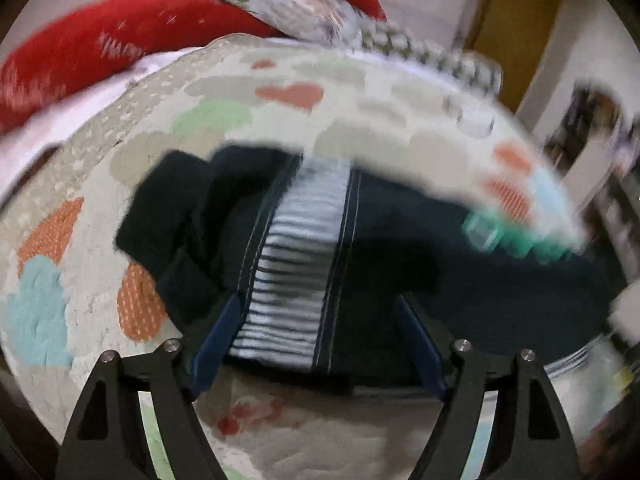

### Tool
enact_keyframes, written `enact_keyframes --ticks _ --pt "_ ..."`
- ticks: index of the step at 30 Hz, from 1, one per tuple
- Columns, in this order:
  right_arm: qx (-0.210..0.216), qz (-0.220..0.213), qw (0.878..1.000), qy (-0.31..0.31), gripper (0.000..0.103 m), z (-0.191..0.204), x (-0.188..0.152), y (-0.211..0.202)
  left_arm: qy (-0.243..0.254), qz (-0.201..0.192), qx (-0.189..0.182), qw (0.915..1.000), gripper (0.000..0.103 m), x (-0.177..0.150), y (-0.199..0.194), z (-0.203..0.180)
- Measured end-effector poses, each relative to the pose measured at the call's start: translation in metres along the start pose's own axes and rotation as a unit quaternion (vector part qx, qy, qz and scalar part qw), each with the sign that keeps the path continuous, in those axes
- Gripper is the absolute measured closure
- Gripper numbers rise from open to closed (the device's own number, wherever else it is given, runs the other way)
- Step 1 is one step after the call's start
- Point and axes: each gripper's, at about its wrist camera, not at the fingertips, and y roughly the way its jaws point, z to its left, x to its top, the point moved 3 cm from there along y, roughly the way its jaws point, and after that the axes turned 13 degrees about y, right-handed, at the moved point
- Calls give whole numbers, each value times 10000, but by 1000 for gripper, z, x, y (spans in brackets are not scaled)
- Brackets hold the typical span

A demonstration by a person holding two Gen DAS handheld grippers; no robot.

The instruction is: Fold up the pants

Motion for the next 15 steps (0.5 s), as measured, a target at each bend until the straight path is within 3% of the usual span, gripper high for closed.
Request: enact_keyframes --ticks 2,4,6,8,12,15 --pt "-257 332 9990 -166 42 -5 -10 17 365 -59 272 9989 24 -3 -9 -10" --pt "-152 239 9994 -217 42 -5 -9 8 305 -191 -184 9992 24 1 -27 -13" --pt "265 43 9996 -11 42 -7 -1 -10 176 -314 -624 9974 24 9 -42 -14" --pt "334 -204 9991 145 40 -15 8 -25 264 -474 -854 9949 24 22 -57 -19" --pt "195 -342 9972 638 40 -48 17 -34 969 -691 -985 9880 20 48 -71 -55" --pt "205 -174 9943 1036 40 -73 13 -30 1371 -369 -1599 9769 20 74 -60 -94"
